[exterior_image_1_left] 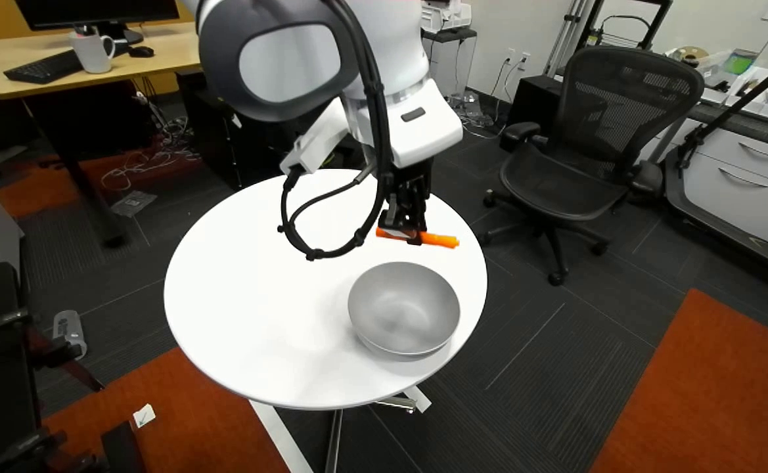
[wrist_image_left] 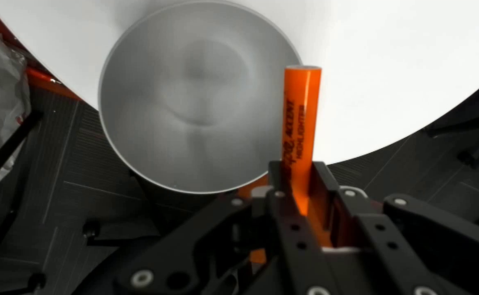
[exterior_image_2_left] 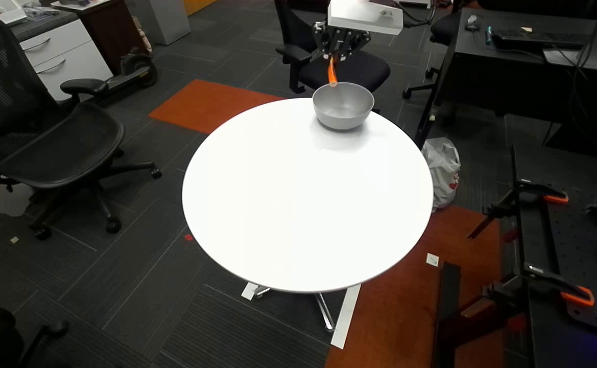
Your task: Put the orange marker inside the grey bowl
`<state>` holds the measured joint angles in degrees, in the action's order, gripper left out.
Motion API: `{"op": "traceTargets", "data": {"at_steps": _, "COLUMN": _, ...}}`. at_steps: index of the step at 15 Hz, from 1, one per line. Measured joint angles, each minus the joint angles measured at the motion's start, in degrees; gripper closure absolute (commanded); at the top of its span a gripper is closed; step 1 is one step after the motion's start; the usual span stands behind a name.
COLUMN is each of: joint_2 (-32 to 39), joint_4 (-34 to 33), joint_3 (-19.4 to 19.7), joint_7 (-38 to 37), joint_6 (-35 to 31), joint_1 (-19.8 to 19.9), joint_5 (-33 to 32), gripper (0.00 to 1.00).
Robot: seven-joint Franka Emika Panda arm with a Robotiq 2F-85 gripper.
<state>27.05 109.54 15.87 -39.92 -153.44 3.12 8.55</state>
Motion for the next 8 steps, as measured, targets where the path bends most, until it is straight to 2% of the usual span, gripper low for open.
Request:
{"op": "traceTargets", "data": {"at_steps": 1, "joint_2": 0.6, "joint_4": -0.3, "joint_3": -0.1, "joint_7": 0.0, "joint_6": 0.3, "joint_1": 0.8, "joint_5": 0.7, "gripper": 0.95}}
{"op": "traceTargets", "data": {"at_steps": 2, "joint_2": 1.2, "joint_4": -0.7, "joint_3": -0.3, "joint_7": 0.0, "joint_6": 0.6, "joint_1": 1.5, "joint_5": 1.3, "gripper": 0.56}}
{"op": "traceTargets", "data": {"at_steps": 3, "joint_2": 1.9, "joint_4": -1.1, "joint_3": -0.5, "joint_7": 0.0, "joint_6": 0.8, "joint_1": 2.1, "joint_5": 1.8, "gripper": 0.55}}
{"op": "traceTargets", "data": {"at_steps": 8, "joint_2": 4.5, "joint_4": -4.4, "joint_3": -1.8, "joint_7": 0.0, "joint_6": 4.7, "joint_1": 3.5, "joint_5": 3.6, "gripper": 0.18}}
